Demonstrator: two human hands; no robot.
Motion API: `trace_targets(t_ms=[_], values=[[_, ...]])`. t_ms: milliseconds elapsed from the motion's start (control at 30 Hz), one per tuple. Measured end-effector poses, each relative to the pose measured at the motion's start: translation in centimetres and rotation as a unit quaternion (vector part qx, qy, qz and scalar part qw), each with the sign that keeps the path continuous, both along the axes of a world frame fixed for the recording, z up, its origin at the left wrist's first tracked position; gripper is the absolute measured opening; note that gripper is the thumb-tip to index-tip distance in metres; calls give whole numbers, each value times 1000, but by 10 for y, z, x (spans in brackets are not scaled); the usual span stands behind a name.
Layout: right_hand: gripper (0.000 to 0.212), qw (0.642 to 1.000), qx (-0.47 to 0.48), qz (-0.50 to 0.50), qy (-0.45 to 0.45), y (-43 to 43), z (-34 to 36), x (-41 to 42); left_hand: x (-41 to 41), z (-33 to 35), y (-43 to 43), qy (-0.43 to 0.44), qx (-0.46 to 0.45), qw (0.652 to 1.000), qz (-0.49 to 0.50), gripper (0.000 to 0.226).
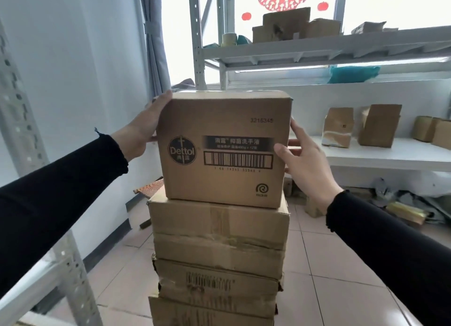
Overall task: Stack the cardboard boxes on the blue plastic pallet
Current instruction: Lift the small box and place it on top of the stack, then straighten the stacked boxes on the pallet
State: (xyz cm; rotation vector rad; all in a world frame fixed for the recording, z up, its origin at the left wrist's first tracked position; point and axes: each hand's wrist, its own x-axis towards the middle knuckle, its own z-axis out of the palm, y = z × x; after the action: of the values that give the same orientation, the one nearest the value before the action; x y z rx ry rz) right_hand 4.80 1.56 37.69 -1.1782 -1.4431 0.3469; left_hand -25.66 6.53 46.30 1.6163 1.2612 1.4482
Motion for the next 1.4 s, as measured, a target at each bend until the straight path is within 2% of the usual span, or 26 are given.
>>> trace_targets(t_ms=[100,233,300,433,533,900,1200,1333,1400], values=[[71,1000,10,-20,-18,0,-20,2,3,-30,-9,22,20,999,-13,33],[77,996,-42,-35,-76,-1,-75,1,-11,-109,-7,83,30,996,11,53],[78,994,-64,-22,-82,0,-102,1,-18,-148,-9,129,29,991,18,41],[71,996,-67,-15,-63,1,-132,-5,-22,-197,-8,208,86,972,68,37],[68,997,-48,-23,-50,3,-140,-10,-25,-204,-4,202,108,967,109,39],[62,998,-16,-30,-48,5,-150,-8,-28,-219,-2,87,148,979,107,33],[60,999,-7,-15,-35,8,-152,-7,-28,-221,0,84,154,979,107,37],[68,999,-2,-20,-33,6,-153,-4,-38,-231,5,110,154,972,138,55],[80,1000,-3,-2,8,3,-164,0,-41,-245,1,82,141,979,119,71]])
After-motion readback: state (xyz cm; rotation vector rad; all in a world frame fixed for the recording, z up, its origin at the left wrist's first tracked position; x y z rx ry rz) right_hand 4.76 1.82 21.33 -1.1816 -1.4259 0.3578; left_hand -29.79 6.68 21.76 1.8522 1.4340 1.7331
